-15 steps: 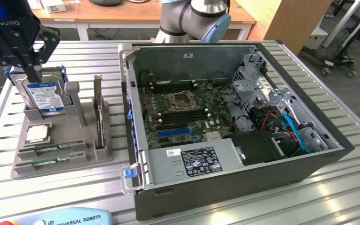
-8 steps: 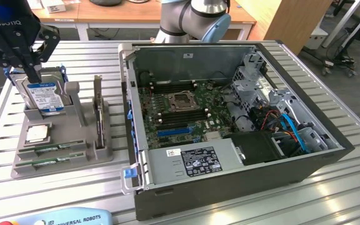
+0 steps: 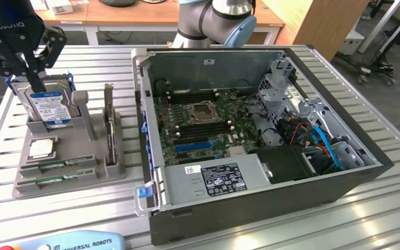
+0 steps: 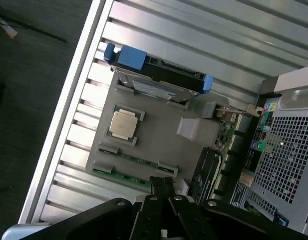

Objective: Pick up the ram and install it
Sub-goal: 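Pick up the ram and move it above insertion slot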

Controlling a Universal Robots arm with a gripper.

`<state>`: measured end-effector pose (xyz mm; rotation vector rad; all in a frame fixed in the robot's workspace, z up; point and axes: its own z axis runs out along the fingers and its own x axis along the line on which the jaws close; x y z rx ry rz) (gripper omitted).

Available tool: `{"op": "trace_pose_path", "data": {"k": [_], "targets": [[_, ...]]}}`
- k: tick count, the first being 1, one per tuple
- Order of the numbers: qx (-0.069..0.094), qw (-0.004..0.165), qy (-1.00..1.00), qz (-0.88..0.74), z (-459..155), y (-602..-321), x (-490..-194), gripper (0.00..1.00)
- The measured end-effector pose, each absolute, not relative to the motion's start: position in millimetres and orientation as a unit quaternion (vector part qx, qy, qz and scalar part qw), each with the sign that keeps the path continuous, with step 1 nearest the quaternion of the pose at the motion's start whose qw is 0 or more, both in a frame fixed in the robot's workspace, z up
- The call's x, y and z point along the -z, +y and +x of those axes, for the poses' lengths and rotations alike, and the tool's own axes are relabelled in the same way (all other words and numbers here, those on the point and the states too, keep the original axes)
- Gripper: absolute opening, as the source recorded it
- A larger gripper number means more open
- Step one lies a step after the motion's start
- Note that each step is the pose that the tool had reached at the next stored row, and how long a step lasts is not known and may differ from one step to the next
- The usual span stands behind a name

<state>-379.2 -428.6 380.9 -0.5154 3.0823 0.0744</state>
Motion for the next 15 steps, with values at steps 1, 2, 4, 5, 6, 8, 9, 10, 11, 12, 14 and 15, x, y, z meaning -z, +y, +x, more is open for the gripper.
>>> {"op": "trace_pose_path", "data": {"k": [1, 2, 4, 5, 6, 8, 9, 10, 11, 12, 14, 15], "targets": [[-0.024, 0.008, 0.984, -0.174, -379.2, -428.6, -380.9, 0.10], [-0.024, 0.007, 0.983, -0.183, -379.2, -428.6, -380.8, 0.10], [-0.024, 0.007, 0.979, -0.200, -379.2, -428.6, -380.8, 0.10], [-0.024, 0.007, 0.978, -0.209, -379.2, -428.6, -380.7, 0.10], [-0.024, 0.007, 0.976, -0.218, -379.2, -428.6, -380.6, 0.10], [-0.024, 0.006, 0.971, -0.236, -379.2, -428.6, -380.6, 0.10], [-0.024, 0.006, 0.969, -0.245, -379.2, -428.6, -380.5, 0.10], [-0.024, 0.006, 0.967, -0.254, -379.2, -428.6, -380.5, 0.10], [-0.024, 0.005, 0.965, -0.262, -379.2, -428.6, -380.4, 0.10], [-0.024, 0.005, 0.962, -0.271, -379.2, -428.6, -380.4, 0.10], [-0.025, 0.005, 0.957, -0.289, -379.2, -428.6, -380.3, 0.10], [-0.025, 0.004, 0.954, -0.297, -379.2, -428.6, -380.2, 0.10]]}}
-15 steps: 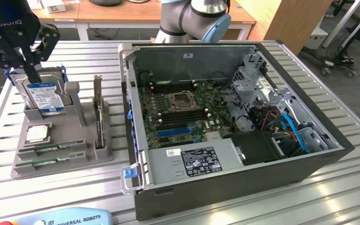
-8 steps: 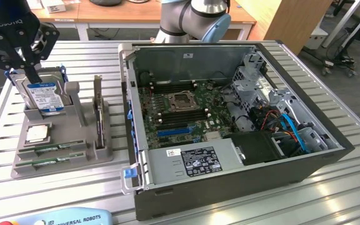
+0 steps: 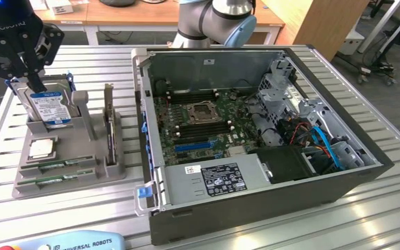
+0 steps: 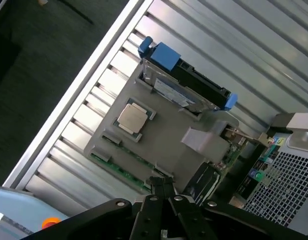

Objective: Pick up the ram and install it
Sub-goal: 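Pick up the ram and move it above insertion slot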

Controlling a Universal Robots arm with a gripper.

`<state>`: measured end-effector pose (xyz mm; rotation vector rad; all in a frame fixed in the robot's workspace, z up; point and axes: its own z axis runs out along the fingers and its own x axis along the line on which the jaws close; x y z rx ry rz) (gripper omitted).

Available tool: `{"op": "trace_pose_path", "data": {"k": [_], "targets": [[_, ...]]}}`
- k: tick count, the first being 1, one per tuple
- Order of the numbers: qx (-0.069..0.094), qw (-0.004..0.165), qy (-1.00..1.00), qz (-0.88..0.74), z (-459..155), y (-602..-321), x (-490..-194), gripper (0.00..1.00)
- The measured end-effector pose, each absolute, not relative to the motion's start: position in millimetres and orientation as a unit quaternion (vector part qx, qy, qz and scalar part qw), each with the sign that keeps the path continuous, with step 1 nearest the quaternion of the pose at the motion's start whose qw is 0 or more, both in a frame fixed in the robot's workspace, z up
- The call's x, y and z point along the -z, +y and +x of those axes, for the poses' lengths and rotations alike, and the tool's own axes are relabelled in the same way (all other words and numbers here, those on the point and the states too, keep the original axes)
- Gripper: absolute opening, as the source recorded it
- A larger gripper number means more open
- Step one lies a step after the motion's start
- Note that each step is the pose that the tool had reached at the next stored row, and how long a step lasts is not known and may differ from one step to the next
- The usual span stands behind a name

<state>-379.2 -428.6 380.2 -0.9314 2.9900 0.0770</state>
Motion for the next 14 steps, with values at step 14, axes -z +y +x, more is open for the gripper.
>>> {"op": "trace_pose_path", "data": {"k": [14], "targets": [[-0.025, 0.001, 0.909, -0.416, -379.2, -428.6, -379.3, 0.10]]}}
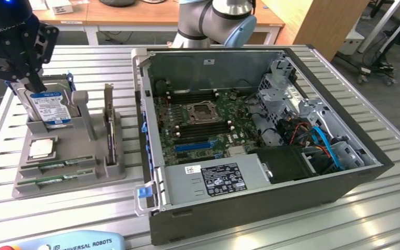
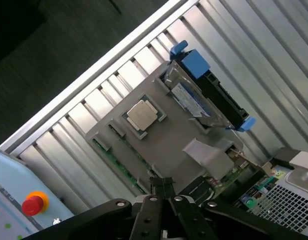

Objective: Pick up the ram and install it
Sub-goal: 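Pick up the ram and move it above insertion slot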

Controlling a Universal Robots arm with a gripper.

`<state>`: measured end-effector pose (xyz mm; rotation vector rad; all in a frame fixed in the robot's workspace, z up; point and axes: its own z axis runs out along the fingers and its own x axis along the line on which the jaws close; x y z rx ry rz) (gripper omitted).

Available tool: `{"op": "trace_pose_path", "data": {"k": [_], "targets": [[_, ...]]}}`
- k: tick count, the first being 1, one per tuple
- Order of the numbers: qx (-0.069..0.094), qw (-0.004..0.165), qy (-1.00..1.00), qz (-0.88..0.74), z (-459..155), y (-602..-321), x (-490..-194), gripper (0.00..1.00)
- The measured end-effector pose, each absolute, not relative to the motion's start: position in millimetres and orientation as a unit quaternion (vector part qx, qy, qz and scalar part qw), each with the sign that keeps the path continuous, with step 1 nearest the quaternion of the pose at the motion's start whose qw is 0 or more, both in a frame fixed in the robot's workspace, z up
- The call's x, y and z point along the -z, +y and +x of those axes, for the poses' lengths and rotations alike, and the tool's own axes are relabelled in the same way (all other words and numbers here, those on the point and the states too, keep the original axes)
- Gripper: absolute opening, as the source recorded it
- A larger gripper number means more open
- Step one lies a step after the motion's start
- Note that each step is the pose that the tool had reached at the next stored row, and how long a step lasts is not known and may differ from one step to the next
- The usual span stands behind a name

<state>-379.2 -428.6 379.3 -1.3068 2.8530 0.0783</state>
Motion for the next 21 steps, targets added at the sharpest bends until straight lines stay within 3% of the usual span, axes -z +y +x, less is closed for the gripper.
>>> {"op": "trace_pose_path", "data": {"k": [21], "targets": [[-0.025, -0.003, 0.813, -0.581, -379.2, -428.6, -377.5, 0.10]]}}
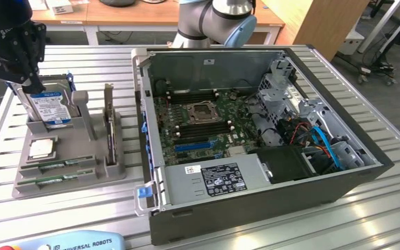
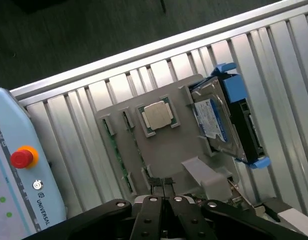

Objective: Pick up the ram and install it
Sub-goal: 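Pick up the ram and move it above insertion slot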

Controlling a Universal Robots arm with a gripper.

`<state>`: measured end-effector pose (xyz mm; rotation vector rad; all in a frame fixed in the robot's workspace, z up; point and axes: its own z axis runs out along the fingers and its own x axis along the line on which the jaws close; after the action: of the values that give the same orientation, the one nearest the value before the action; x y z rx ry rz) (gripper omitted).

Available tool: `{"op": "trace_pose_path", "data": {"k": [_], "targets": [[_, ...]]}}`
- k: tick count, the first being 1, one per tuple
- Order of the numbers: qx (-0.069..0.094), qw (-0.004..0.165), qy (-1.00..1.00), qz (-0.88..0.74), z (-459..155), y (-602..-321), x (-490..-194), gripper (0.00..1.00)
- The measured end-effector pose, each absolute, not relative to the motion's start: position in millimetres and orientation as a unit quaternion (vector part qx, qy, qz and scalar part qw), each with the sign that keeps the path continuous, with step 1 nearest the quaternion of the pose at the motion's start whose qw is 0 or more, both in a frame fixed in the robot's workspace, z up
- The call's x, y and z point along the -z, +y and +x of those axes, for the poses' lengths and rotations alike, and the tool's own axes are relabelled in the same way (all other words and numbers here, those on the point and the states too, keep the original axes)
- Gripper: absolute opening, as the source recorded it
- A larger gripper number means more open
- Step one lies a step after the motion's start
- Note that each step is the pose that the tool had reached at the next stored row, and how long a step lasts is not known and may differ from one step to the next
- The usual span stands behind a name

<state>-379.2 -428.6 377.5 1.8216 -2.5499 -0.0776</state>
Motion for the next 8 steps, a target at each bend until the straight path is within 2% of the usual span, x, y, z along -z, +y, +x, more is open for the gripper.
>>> {"op": "trace_pose_path", "data": {"k": [8], "targets": [[0.024, 0.005, -0.769, 0.639, -379.2, -428.6, -376.6, 0.10]]}}
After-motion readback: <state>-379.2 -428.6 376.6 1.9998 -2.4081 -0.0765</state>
